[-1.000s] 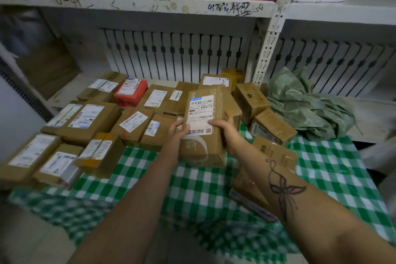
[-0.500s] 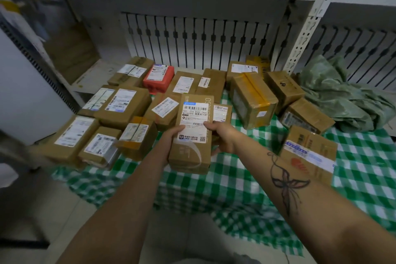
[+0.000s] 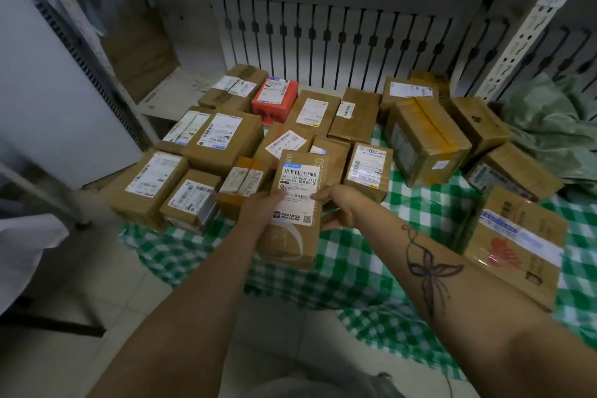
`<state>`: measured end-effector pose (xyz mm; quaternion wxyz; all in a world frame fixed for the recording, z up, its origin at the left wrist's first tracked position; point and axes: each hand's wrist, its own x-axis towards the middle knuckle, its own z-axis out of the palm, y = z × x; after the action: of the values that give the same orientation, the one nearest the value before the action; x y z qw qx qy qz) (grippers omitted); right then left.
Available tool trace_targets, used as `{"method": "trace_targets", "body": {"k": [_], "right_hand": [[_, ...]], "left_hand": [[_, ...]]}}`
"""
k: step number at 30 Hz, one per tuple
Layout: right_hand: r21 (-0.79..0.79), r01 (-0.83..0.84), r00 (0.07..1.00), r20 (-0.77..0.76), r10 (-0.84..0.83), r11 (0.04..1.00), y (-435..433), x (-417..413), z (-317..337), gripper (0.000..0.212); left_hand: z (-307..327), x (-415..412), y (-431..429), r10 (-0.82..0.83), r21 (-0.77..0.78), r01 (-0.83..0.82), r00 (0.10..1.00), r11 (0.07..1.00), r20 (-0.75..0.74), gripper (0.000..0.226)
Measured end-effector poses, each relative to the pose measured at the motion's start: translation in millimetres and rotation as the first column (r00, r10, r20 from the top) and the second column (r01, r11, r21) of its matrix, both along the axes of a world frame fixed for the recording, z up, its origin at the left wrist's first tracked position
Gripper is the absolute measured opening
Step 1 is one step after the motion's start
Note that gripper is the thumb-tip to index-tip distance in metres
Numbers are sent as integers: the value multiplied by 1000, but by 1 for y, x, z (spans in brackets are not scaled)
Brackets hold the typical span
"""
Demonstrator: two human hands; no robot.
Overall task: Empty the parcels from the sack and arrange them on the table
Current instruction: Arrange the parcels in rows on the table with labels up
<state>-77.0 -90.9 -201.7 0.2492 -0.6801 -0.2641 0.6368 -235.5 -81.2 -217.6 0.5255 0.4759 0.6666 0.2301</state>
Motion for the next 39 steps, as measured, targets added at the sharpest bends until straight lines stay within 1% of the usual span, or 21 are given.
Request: {"method": "trace_targets", "body": {"k": [3, 6, 9, 11, 14, 16, 19, 21, 23, 25, 27, 29, 32, 34, 37, 39], "right_hand": [[3, -21, 999, 37, 21, 1000, 4, -11, -7, 39], [-28, -92, 991, 94, 95, 995, 5, -20, -14, 36], [-51, -128, 986, 98, 133, 990, 7, -24, -15, 37], [-52, -123, 987, 98, 127, 991, 9, -26, -16, 34], [-27, -57, 992, 108, 59, 998, 11, -32, -18, 26], [-3, -22, 995, 102, 22, 1000, 13, -34, -21, 26], [10, -10, 999, 52, 9, 1000, 12, -34, -23, 29], [-8, -45, 998, 49, 45, 999, 10, -31, -21, 29], [-22, -69, 997, 42, 70, 997, 9, -28, -19, 26], [-11, -68, 997, 45, 68, 998, 10, -24, -16, 19], [30, -40, 998, 56, 38, 999, 11, -16, -12, 15], [71, 10, 998, 57, -14, 997, 12, -5, -8, 17], [143, 113, 993, 20, -117, 983, 12, 15, -3, 11], [199, 196, 980, -6, -199, 960, 13, 31, -1, 17], [297, 318, 943, 1, -333, 901, 15, 56, 0, 23], [346, 375, 912, 30, -409, 860, 16, 75, 0, 19]], "left_hand": [[-2, -8, 2, -14, 57, 20, 995, 998, -99, 29], [-6, -18, 4, -25, 87, 42, 981, 995, -191, 23], [-12, -27, 2, -34, 106, 63, 965, 992, -258, 29], [-18, -30, 1, -27, 121, 63, 959, 991, -282, 30], [-23, -26, 1, -11, 176, 82, 928, 981, -372, 26], [-21, -20, 1, -9, 211, 92, 931, 973, -365, 24], [-17, -12, 0, -14, 251, 111, 933, 961, -360, 34], [-17, -8, 1, 9, 290, 111, 923, 951, -384, 36], [-19, -2, 3, 16, 333, 146, 899, 932, -437, 37], [-19, 5, 5, 28, 371, 178, 872, 911, -488, 36], [-15, 18, 6, 16, 400, 193, 886, 896, -464, 36], [-11, 33, 7, -18, 441, 204, 921, 874, -390, 32], [-6, 58, 7, -88, 498, 231, 952, 836, -294, 29], [0, 78, 7, -114, 459, 233, 956, 857, -272, 34], [8, 106, 8, -143, 416, 221, 967, 882, -211, 41], [13, 127, 9, -176, 411, 248, 963, 877, -205, 40]]}}
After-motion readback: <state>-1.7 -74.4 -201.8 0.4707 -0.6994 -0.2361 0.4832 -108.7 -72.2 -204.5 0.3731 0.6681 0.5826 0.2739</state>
